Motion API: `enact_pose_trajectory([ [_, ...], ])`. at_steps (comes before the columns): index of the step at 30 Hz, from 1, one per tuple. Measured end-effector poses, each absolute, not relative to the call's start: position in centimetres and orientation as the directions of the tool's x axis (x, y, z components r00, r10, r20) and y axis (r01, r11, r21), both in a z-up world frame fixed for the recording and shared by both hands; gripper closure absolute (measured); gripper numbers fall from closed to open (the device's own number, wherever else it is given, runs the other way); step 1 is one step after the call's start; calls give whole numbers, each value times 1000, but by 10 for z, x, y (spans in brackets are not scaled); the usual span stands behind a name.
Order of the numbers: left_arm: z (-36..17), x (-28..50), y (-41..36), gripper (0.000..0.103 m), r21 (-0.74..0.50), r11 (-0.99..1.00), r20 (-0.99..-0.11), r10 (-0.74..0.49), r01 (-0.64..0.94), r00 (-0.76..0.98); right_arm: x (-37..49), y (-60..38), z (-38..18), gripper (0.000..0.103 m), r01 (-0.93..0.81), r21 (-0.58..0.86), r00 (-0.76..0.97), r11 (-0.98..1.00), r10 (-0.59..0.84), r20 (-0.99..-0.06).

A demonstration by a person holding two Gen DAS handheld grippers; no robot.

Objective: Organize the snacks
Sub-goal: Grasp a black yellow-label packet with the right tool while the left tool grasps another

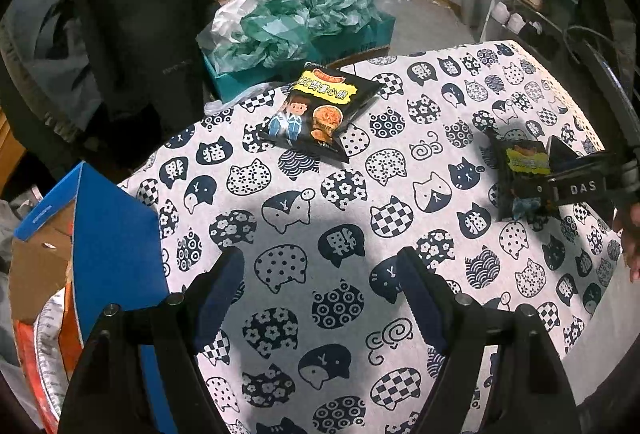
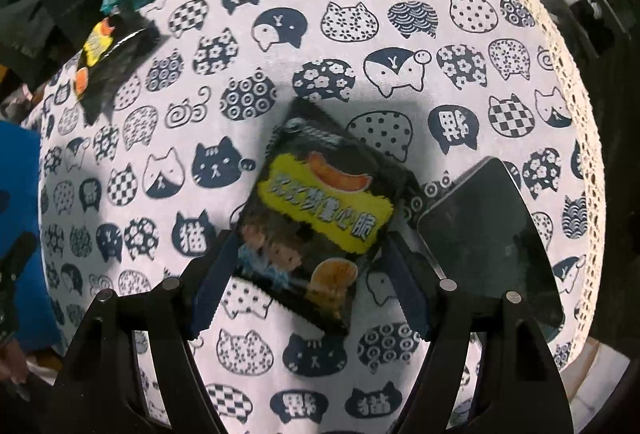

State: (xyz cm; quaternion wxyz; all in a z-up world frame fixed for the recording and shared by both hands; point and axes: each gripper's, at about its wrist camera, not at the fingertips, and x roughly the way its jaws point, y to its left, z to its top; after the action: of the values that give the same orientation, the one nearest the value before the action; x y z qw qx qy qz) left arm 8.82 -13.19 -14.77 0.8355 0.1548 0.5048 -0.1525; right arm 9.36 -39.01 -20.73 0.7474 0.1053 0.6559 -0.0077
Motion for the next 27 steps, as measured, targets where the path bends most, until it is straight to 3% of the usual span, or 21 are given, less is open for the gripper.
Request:
enact_pose_trajectory([
  [9,-160,103,-124,23,66,921,-906,-105,384,409,120,-388,-220,28,100,154,165,983,136,-977],
  [18,-167,120,-115,23,-7,938,-913,-148,347,380,142,-357,-229,28,1,73,183,997,72,-981],
  [22,-167,131,-119,23,-24,933,-911,-168,360,376,157,-342,-226,41,-51,51,213,997,61,-975],
  [27,-155,153,-124,22,-46,927,-902,-199,372,382,177,-327,-211,44,-69,46,244,997,62,-968],
])
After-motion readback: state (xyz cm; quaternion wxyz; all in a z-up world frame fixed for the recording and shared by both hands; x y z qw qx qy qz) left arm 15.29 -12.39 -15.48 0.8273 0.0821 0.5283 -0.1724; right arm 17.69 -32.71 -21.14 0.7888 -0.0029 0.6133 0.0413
